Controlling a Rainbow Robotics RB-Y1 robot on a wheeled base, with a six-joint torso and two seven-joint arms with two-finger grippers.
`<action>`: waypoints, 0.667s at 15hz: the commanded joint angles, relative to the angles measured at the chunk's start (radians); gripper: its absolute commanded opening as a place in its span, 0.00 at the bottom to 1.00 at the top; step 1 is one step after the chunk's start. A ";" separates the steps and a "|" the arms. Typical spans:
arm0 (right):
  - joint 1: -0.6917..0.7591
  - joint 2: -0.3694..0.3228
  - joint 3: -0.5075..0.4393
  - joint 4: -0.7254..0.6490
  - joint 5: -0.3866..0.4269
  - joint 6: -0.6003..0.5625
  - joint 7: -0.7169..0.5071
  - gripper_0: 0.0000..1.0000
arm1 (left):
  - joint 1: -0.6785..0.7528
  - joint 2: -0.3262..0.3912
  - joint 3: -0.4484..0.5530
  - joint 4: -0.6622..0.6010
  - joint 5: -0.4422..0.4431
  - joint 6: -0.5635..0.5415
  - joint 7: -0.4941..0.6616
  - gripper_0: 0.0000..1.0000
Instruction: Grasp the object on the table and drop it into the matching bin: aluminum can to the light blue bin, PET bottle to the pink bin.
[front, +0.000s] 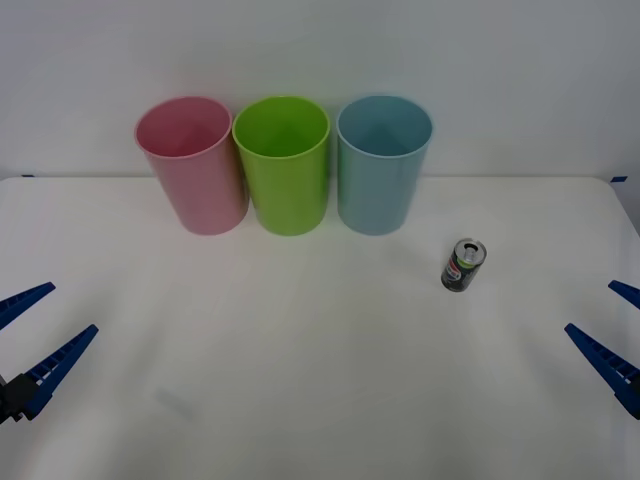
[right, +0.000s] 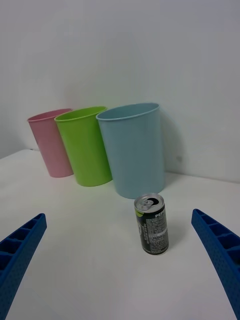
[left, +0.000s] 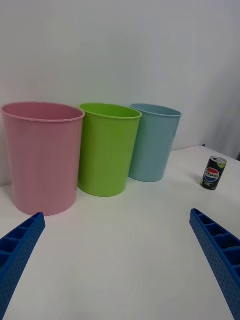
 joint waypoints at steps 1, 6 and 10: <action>-0.002 0.004 0.001 0.000 0.006 -0.005 0.002 1.00 | 0.000 0.000 0.000 0.000 0.000 0.000 0.000 1.00; 0.022 -0.014 0.005 -0.019 0.010 0.001 0.012 1.00 | 0.000 0.000 0.000 0.000 0.000 0.000 0.000 1.00; 0.027 -0.014 0.019 0.035 0.011 0.001 0.054 1.00 | 0.000 0.000 0.000 0.000 0.000 0.000 0.000 1.00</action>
